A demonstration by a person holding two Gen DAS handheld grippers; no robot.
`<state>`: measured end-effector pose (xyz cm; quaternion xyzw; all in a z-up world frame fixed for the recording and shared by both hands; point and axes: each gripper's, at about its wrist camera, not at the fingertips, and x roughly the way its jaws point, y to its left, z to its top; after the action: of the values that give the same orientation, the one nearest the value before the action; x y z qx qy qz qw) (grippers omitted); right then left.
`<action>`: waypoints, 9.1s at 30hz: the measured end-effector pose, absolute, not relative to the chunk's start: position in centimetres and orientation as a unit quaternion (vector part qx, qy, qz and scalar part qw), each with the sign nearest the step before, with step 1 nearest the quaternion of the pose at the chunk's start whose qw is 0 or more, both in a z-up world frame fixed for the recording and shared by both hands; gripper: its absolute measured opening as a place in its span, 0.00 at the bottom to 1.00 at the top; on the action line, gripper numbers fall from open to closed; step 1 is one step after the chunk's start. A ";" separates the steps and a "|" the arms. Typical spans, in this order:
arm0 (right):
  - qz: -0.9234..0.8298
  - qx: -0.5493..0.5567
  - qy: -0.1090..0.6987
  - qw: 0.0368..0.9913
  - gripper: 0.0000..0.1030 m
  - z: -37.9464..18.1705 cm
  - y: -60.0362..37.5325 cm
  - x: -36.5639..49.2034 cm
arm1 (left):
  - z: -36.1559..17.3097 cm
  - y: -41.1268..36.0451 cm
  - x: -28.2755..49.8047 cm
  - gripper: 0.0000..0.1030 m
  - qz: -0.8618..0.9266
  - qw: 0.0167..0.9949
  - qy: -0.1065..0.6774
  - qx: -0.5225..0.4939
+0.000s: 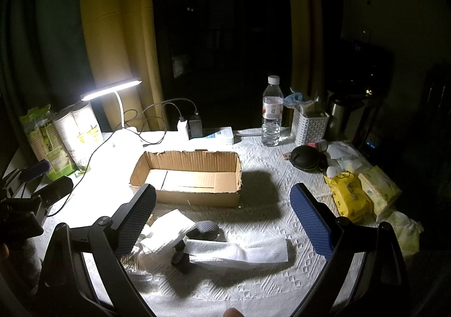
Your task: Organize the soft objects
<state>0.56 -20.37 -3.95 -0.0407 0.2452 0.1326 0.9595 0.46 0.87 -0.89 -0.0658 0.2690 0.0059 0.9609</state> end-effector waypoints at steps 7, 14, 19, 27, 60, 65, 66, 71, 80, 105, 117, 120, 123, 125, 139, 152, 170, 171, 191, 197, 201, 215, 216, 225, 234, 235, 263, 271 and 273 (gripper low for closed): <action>0.133 -0.040 0.245 0.960 0.95 -4.0 -20.4 0.6 | -0.7 0.8 0.4 0.99 0.010 0.961 0.268 -0.063; 0.133 -0.041 0.246 0.959 0.95 -4.0 -20.4 0.7 | -0.6 0.8 0.4 0.99 0.010 0.961 0.269 -0.062; 0.133 -0.040 0.246 0.959 0.95 -4.1 -20.4 0.7 | -0.4 0.8 0.5 0.99 0.010 0.961 0.271 -0.062; 0.135 -0.039 0.251 0.958 0.95 -4.7 -20.3 1.1 | -0.7 0.3 1.8 0.99 0.011 0.958 0.280 -0.056; 0.171 -0.011 0.454 0.874 0.95 -22.6 -22.4 9.4 | -13.1 -6.5 8.6 0.98 -0.056 0.901 0.430 0.024; 0.178 -0.065 0.461 0.867 0.68 -24.3 -21.0 9.2 | -13.7 -7.8 9.6 0.98 -0.061 0.895 0.439 0.051; 0.175 -0.073 0.459 0.868 0.64 -24.3 -21.0 9.1 | -14.0 -8.0 9.8 0.98 -0.060 0.893 0.443 0.057; 0.172 -0.054 0.449 0.875 0.28 -24.2 -23.0 9.2 | -15.2 -8.8 10.9 0.88 -0.062 0.883 0.459 0.081; 0.182 -0.004 0.417 0.891 0.12 -22.8 -26.0 9.1 | -17.0 -9.9 12.1 0.50 -0.064 0.863 0.487 0.121; 0.185 0.010 0.319 0.929 0.13 -15.0 -26.6 8.0 | -10.8 -6.1 11.0 0.13 -0.117 0.906 0.406 0.007; 0.212 -0.009 0.292 0.933 0.12 -12.4 -24.1 9.6 | -7.2 -3.6 13.0 0.13 -0.149 0.923 0.350 -0.061; 0.220 -0.014 0.291 0.931 0.12 -12.0 -23.2 10.3 | -6.8 -3.0 13.7 0.13 -0.149 0.924 0.344 -0.074; 0.227 -0.018 0.289 0.930 0.13 -11.6 -22.4 11.1 | -6.6 -2.6 14.5 0.13 -0.151 0.925 0.339 -0.080; 0.233 -0.017 0.289 0.928 0.12 -11.3 -21.9 11.7 | -6.5 -2.5 14.9 0.13 -0.151 0.926 0.335 -0.080; 0.300 0.015 0.297 0.907 0.12 -10.1 -18.4 16.0 | -7.4 -0.5 17.5 0.13 -0.141 0.925 0.334 -0.113; 0.293 0.072 0.368 0.880 0.13 -15.7 -18.6 21.7 | -10.7 -1.1 20.6 0.13 -0.128 0.910 0.374 -0.128; 0.185 -0.032 0.334 0.923 0.32 -17.5 -20.8 21.8 | -14.6 -6.7 24.8 0.15 -0.125 0.882 0.443 -0.103; 0.187 -0.027 0.339 0.922 0.34 -17.7 -21.0 21.9 | -14.8 -6.9 25.0 0.15 -0.124 0.880 0.447 -0.103; 0.248 0.019 0.367 0.897 0.52 -17.2 -22.4 20.2 | -16.8 -7.9 26.5 0.24 -0.106 0.846 0.512 -0.107; 0.236 0.023 0.362 0.901 0.52 -16.7 -23.0 19.7 | -15.4 -7.4 25.2 0.25 -0.110 0.854 0.499 -0.100; 0.228 0.024 0.365 0.902 0.52 -16.7 -23.2 19.3 | -14.6 -6.5 24.5 0.25 -0.102 0.859 0.491 -0.104; 0.219 0.029 0.372 0.901 0.52 -17.6 -23.2 18.8 | -13.9 -5.6 23.6 0.86 -0.106 0.859 0.483 -0.129; 0.219 0.031 0.374 0.901 0.52 -17.7 -23.3 18.9 | -13.9 -5.6 23.7 0.86 -0.103 0.860 0.484 -0.127; 0.219 0.039 0.371 0.902 0.52 -17.6 -23.9 19.1 | -12.3 -5.0 22.8 0.87 -0.099 0.871 0.465 -0.124; 0.223 0.035 0.368 0.902 0.52 -17.2 -23.3 18.3 | -10.4 -3.0 20.7 0.87 -0.077 0.886 0.442 -0.113; 0.225 0.035 0.367 0.902 0.52 -17.0 -23.2 18.1 | -10.3 -2.7 20.5 0.87 -0.075 0.887 0.441 -0.114; 0.243 -0.009 0.352 0.904 0.52 -14.7 -18.3 10.8 | -9.8 1.1 11.2 0.87 -0.068 0.904 0.410 -0.096; 0.240 -0.019 0.366 0.899 0.52 -16.2 -17.5 9.1 | -11.4 1.9 9.1 0.87 -0.066 0.900 0.419 -0.104; 0.237 -0.018 0.372 0.897 0.52 -16.7 -17.5 8.9 | -11.8 1.9 8.7 0.87 -0.067 0.898 0.423 -0.104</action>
<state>8.94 -17.49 -16.69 -0.0176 0.3719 0.2366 0.8974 8.70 1.87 -11.84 -0.1042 0.4228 -0.0672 0.8977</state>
